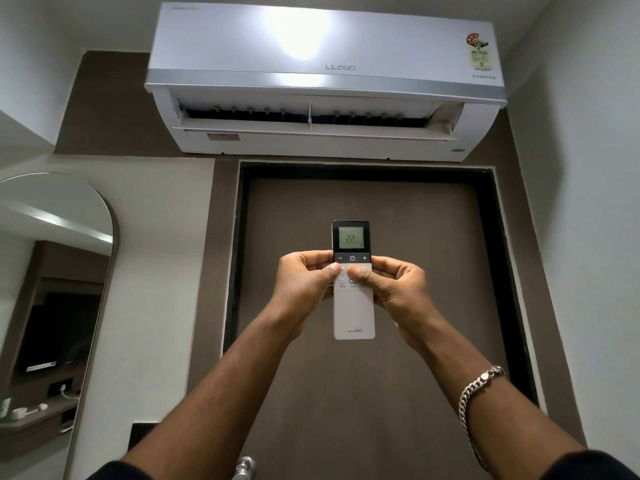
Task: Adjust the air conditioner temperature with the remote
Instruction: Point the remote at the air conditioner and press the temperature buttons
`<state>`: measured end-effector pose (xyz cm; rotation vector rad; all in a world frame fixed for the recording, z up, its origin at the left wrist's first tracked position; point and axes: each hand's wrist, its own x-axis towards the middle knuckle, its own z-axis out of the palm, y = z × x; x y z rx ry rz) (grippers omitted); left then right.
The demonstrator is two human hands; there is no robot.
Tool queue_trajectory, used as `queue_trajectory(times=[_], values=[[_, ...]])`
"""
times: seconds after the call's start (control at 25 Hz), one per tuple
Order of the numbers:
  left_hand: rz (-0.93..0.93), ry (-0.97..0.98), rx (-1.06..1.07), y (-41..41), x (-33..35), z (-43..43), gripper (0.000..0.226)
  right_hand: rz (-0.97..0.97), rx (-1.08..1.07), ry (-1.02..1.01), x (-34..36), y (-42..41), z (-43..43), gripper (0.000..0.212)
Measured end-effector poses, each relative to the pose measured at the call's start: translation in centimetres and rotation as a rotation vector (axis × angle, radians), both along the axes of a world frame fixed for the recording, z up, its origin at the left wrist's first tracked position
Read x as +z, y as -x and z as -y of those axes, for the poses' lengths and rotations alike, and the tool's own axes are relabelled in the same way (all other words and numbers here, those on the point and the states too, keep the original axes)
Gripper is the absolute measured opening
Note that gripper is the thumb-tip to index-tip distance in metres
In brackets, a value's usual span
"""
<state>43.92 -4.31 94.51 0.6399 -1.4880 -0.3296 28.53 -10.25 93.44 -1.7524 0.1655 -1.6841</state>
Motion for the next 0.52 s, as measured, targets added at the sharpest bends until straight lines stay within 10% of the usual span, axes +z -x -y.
queue_trajectory(times=[0.52], values=[[-0.014, -0.004, 0.046, 0.35, -0.01, -0.12, 0.025, 0.004, -0.01, 0.006, -0.13, 0.2, -0.03, 0.043]])
